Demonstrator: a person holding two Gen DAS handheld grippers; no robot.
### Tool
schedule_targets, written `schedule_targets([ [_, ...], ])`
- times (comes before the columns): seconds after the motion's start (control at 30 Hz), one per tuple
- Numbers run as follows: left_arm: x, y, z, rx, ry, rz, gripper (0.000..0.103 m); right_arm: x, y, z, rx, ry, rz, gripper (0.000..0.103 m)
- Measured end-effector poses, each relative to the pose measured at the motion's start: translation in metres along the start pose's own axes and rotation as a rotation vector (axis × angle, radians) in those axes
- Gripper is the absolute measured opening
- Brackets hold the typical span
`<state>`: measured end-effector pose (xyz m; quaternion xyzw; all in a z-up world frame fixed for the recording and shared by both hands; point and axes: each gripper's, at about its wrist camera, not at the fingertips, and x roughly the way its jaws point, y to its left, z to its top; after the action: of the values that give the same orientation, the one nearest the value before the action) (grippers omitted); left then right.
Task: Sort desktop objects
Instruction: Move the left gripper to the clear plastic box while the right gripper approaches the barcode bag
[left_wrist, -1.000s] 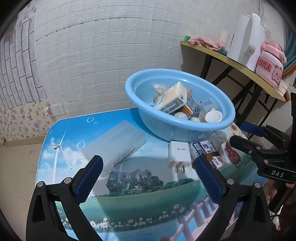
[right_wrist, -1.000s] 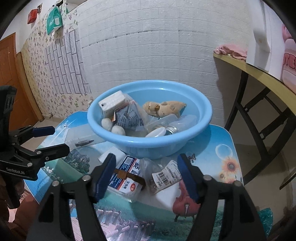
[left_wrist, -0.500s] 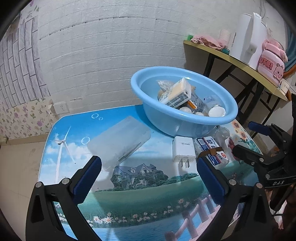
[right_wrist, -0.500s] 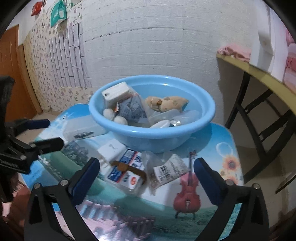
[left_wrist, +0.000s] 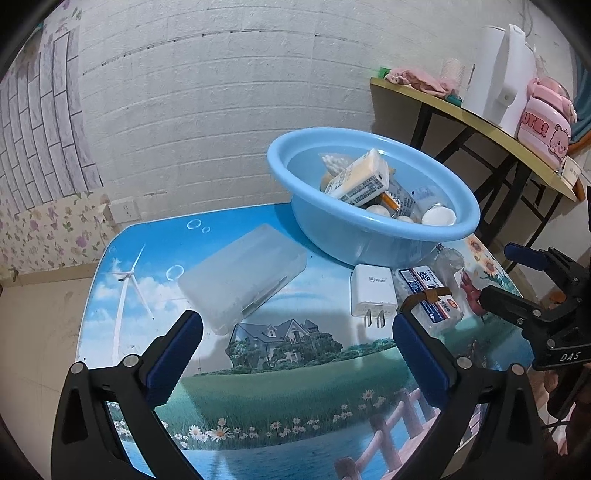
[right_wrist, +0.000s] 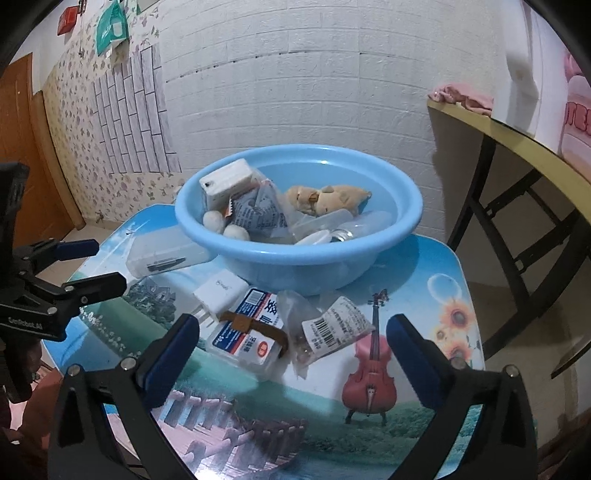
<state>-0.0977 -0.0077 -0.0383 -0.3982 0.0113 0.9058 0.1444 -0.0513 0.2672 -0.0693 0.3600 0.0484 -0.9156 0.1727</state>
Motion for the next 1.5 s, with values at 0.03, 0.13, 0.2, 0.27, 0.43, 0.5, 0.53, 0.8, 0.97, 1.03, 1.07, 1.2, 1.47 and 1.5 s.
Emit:
schedule_targets([
  [0.03,0.0,0.0,0.0,-0.002,0.001,0.0,0.103,0.0,0.0,-0.001,-0.002,0.001,-0.003,0.103],
  [0.13,0.001,0.003,-0.001,-0.004,0.004,-0.002,0.103,0.001,-0.002,-0.002,0.004,0.008,0.001,0.103],
  [0.2,0.003,0.004,-0.002,-0.005,0.007,0.0,0.103,0.003,-0.004,-0.003,0.019,0.023,0.005,0.103],
  [0.27,0.004,0.006,-0.004,-0.008,0.013,0.004,0.103,0.005,-0.005,-0.004,0.024,0.029,-0.004,0.103],
  [0.43,0.011,0.008,-0.014,-0.014,0.039,-0.001,0.103,0.009,-0.006,-0.008,0.027,0.048,-0.001,0.103],
  [0.5,0.013,0.009,-0.017,-0.017,0.047,0.0,0.103,0.011,-0.006,-0.01,0.025,0.054,-0.006,0.103],
  [0.53,0.013,0.01,-0.018,-0.021,0.05,0.0,0.103,0.012,-0.006,-0.01,0.024,0.059,-0.011,0.103],
  [0.8,0.012,0.014,-0.018,-0.027,0.043,0.005,0.103,0.013,-0.01,-0.011,0.05,0.063,-0.007,0.103],
  [0.97,0.014,0.017,-0.021,-0.034,0.049,0.009,0.103,0.013,-0.013,-0.013,0.062,0.062,-0.01,0.103],
  [1.03,0.015,0.018,-0.023,-0.035,0.052,0.012,0.103,0.014,-0.016,-0.015,0.074,0.07,-0.007,0.103],
  [1.07,0.015,0.02,-0.024,-0.037,0.055,0.014,0.103,0.014,-0.016,-0.015,0.077,0.072,-0.007,0.102],
  [1.2,0.017,0.025,-0.027,-0.047,0.061,0.019,0.103,0.014,-0.02,-0.019,0.088,0.064,-0.011,0.101],
  [1.47,0.026,0.035,-0.029,-0.06,0.074,0.027,0.103,0.02,-0.028,-0.018,0.118,0.054,-0.009,0.092],
  [1.5,0.027,0.037,-0.027,-0.058,0.073,0.032,0.103,0.021,-0.03,-0.017,0.122,0.058,-0.008,0.092],
])
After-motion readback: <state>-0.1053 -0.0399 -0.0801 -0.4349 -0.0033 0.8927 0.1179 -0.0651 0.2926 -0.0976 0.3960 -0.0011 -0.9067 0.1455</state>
